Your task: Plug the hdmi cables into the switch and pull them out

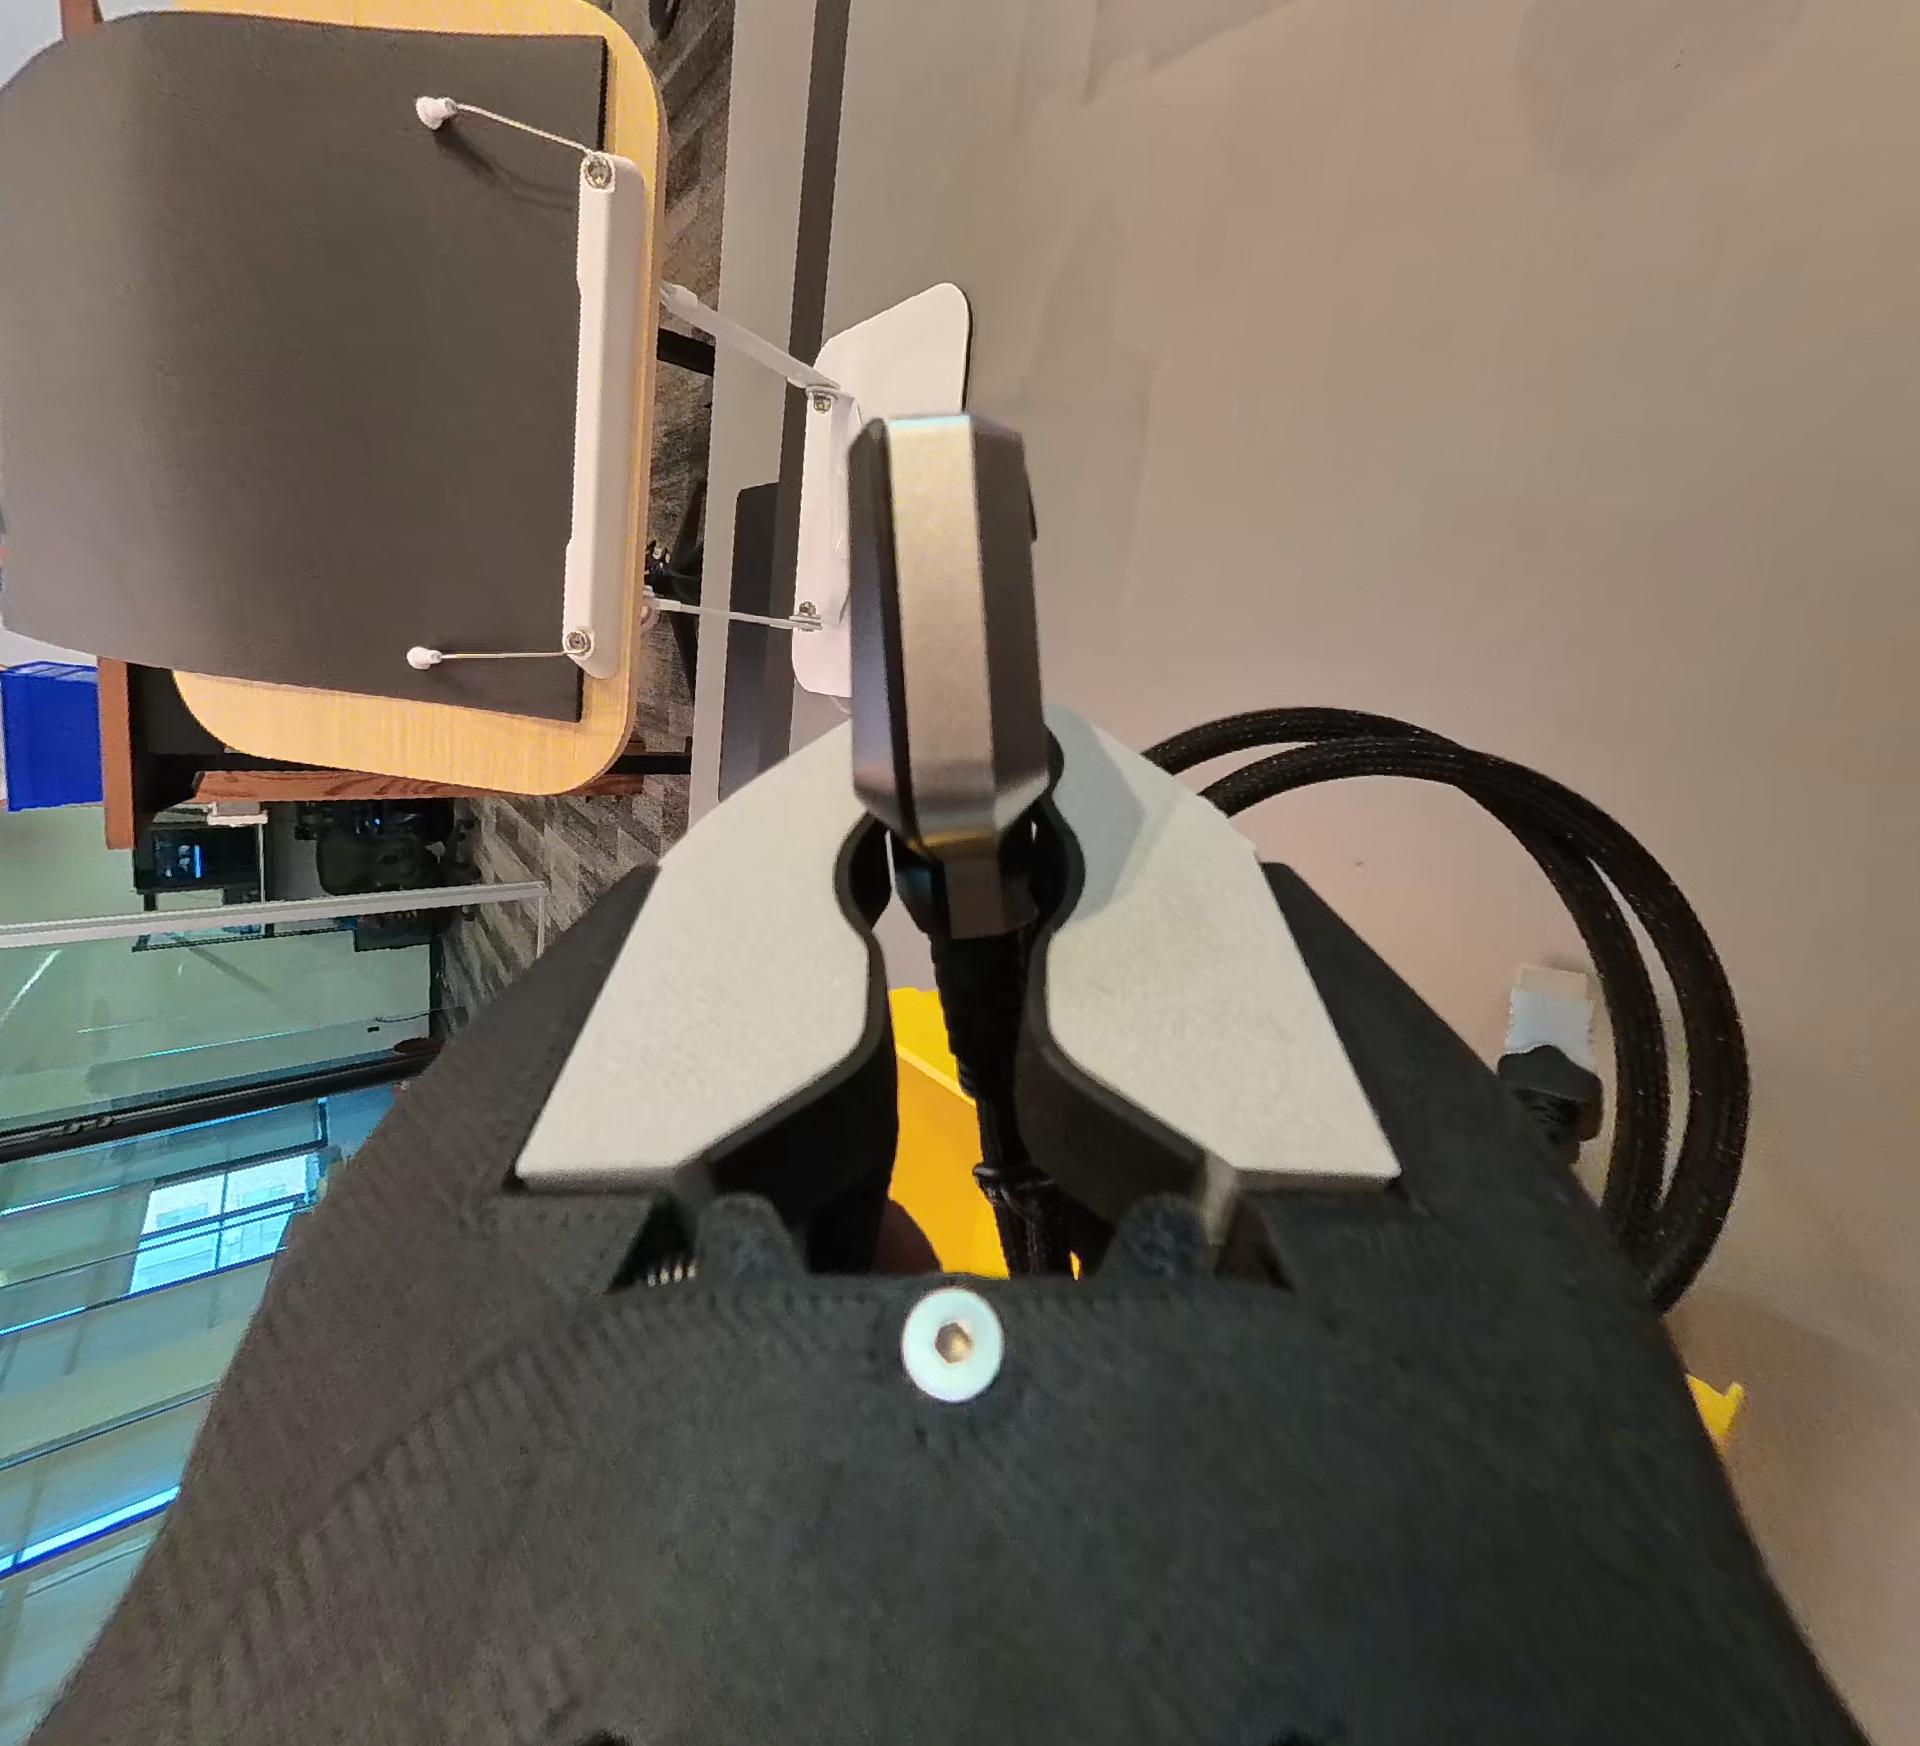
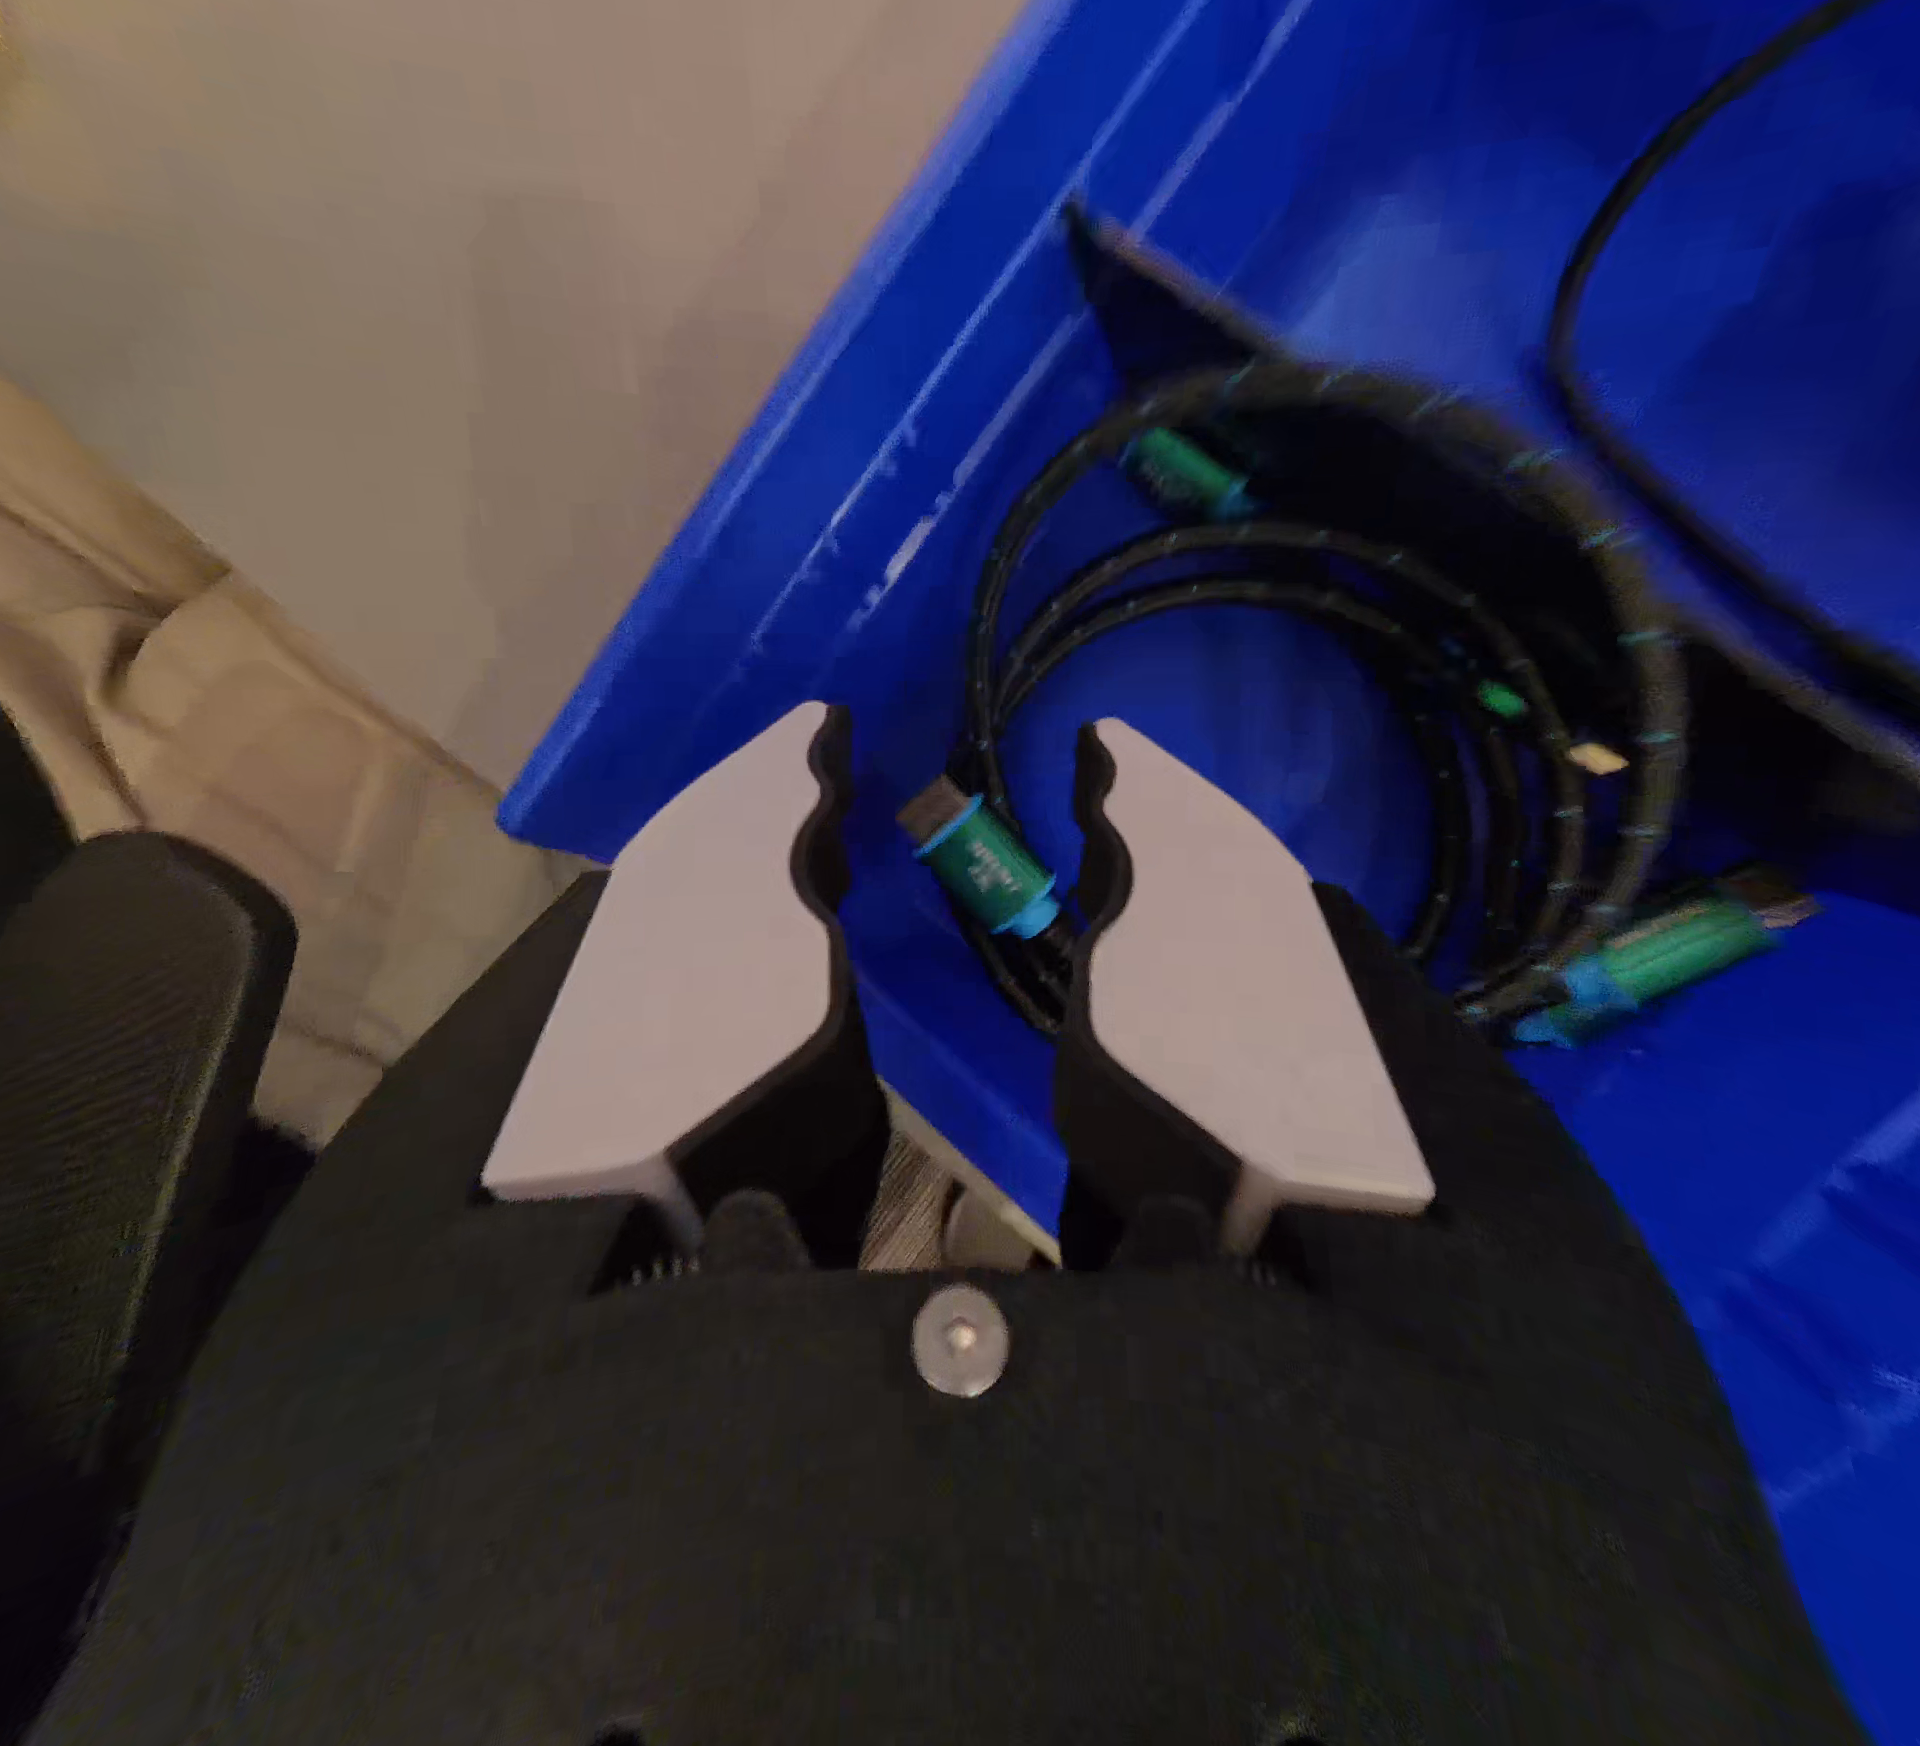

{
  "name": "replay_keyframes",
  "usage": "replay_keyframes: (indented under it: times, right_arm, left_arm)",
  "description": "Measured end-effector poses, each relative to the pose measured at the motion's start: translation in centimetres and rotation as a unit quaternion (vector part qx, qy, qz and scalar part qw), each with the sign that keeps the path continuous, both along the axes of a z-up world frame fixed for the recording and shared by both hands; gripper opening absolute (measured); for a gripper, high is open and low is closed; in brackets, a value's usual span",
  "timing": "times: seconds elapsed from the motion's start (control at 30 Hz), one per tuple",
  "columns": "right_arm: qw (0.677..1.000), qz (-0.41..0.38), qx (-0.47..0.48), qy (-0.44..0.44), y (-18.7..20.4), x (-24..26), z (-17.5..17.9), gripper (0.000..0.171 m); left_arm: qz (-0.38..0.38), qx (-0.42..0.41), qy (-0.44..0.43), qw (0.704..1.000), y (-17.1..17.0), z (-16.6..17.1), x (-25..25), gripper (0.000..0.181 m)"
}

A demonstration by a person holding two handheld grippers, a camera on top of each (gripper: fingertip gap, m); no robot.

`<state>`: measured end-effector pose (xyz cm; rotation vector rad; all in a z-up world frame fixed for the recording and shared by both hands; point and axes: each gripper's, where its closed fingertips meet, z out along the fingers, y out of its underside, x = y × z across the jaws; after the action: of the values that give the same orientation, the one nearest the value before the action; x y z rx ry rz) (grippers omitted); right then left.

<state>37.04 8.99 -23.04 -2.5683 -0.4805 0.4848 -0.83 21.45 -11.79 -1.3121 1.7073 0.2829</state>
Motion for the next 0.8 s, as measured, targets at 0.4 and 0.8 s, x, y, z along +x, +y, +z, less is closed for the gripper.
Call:
replay_keyframes:
  times: [0.4, 0.8]
  right_arm:
    - [0.876, 0.219, 0.373, -0.215, 4.8, -14.6, 13.2, 0.058]
    - [0.728, 0.406, 0.511, -0.211, 4.1, -34.6, 14.0, 0.032]
  left_arm:
    - [-0.038, 0.007, -0.038, 0.999, -1.3, 0.8, 1.9, 0.023]
    - [-0.110, -0.010, -0.029, 0.993, -5.2, -0.3, 4.1, 0.022]
